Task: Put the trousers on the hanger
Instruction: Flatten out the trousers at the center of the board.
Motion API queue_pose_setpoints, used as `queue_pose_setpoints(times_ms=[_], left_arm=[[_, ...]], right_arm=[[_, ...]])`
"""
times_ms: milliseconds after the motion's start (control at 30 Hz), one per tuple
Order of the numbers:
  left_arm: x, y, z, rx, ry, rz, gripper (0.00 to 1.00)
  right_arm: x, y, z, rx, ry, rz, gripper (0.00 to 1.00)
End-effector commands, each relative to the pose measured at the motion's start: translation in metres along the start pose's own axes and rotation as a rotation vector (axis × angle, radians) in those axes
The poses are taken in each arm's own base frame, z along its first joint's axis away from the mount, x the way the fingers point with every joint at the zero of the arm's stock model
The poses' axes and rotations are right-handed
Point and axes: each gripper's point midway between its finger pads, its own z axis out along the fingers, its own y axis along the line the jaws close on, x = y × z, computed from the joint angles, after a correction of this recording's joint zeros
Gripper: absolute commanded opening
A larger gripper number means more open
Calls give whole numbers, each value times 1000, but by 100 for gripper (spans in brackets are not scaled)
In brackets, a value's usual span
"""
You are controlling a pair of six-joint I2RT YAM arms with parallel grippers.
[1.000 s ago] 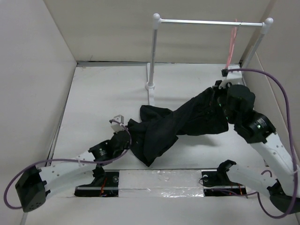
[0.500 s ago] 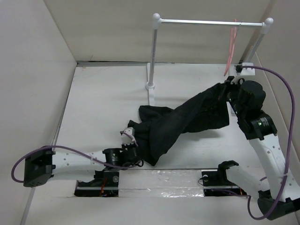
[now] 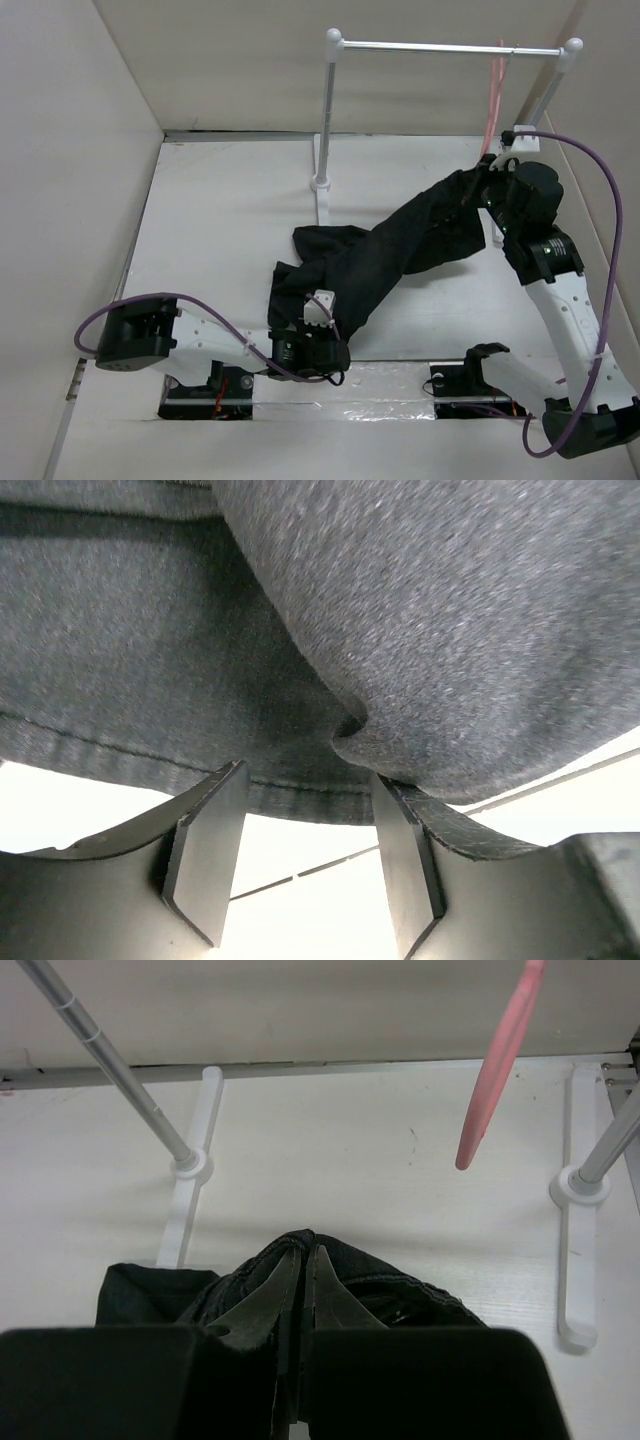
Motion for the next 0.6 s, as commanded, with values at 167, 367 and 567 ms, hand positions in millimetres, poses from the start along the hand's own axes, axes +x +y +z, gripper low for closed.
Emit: queue_pose_setpoints(times_ms=[167,367,567], left_arm=[[1,-26,5,70,16,87,48],[2,-48,5,95,5,103,48],[18,-33,17,33,48,152,42]], right_arm=[[-29,1,-7,-26,-125,19,0],[-23,1,-3,-30,-106,19,0],[-24,-3,-5,-21,-116,21,0]])
